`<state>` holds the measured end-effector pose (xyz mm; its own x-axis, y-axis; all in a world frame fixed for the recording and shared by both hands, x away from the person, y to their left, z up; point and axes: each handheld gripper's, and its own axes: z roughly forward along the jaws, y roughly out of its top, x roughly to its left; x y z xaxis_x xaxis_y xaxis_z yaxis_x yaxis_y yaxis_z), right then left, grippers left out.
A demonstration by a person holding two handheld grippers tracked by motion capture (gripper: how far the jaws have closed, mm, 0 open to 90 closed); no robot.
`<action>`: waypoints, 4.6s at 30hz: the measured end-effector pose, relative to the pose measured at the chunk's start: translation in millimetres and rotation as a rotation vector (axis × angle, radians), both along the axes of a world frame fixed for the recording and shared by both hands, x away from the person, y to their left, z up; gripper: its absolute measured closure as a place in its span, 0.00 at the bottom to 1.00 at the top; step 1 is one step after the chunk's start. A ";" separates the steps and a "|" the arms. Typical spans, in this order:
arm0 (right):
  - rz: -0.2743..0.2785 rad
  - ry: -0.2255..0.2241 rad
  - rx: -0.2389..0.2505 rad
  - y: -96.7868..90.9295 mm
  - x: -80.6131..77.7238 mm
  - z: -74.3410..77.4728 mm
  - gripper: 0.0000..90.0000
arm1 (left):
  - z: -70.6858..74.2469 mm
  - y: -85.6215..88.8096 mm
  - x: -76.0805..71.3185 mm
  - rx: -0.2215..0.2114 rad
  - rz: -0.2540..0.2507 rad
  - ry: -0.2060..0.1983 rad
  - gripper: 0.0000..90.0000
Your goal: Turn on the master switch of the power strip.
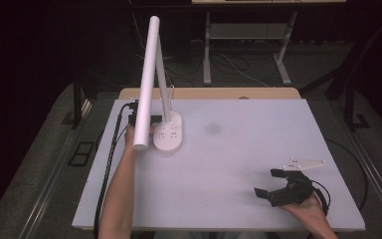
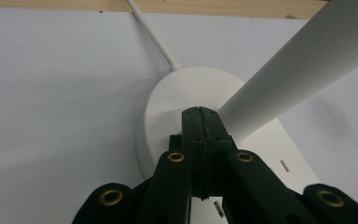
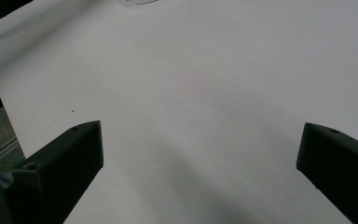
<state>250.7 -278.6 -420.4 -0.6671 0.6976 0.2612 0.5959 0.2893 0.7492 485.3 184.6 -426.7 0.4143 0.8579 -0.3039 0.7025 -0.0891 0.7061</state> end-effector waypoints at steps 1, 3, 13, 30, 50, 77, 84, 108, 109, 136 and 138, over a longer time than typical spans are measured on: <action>0.000 0.000 0.000 -0.1 0.0 0.1 0.00 | 0.1 0.0 0.0 0.002 0.001 0.004 1.00; 0.000 -0.002 0.001 -0.2 -0.1 0.3 0.00 | -0.5 0.5 0.0 -0.007 0.006 0.010 1.00; 0.004 -0.006 -0.001 -0.6 -0.5 1.3 0.00 | 0.6 -0.6 2.5 0.009 0.005 0.037 1.00; 0.005 -0.012 0.000 -1.0 -0.4 2.2 0.00 | -4.1 -1.7 -2.7 -0.028 0.052 0.009 1.00; -0.008 -0.005 0.004 -4.0 2.1 1.1 0.00 | 1.7 6.8 -14.3 -0.029 0.075 -0.046 1.00; -0.001 -0.007 0.000 -3.3 1.8 0.8 0.00 | 52.7 31.7 -49.3 -0.012 0.060 -0.154 1.00; 0.000 -0.009 0.000 -2.8 1.6 0.9 0.00 | 57.1 36.4 -64.0 -0.025 0.055 -0.169 0.99; 0.004 -0.010 -0.001 -1.5 1.1 1.7 0.00 | 58.2 57.7 -116.0 -0.180 0.040 -0.180 0.55; 0.005 -0.009 -0.001 -1.5 1.1 1.7 0.00 | 57.4 58.1 -118.0 -0.186 0.036 -0.182 0.52; 0.004 -0.011 0.003 -2.1 0.8 2.1 0.00 | 32.7 29.1 -173.8 -0.190 -0.140 -0.179 0.00; 0.005 -0.010 0.003 -2.0 0.8 2.1 0.00 | 30.8 26.2 -177.4 -0.183 -0.155 -0.182 0.00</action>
<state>251.5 -280.7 -418.4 -0.6734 0.6934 0.2562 0.5865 0.2903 0.7562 307.9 210.8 -395.9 0.5976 0.7181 -0.3566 0.5512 -0.0449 0.8332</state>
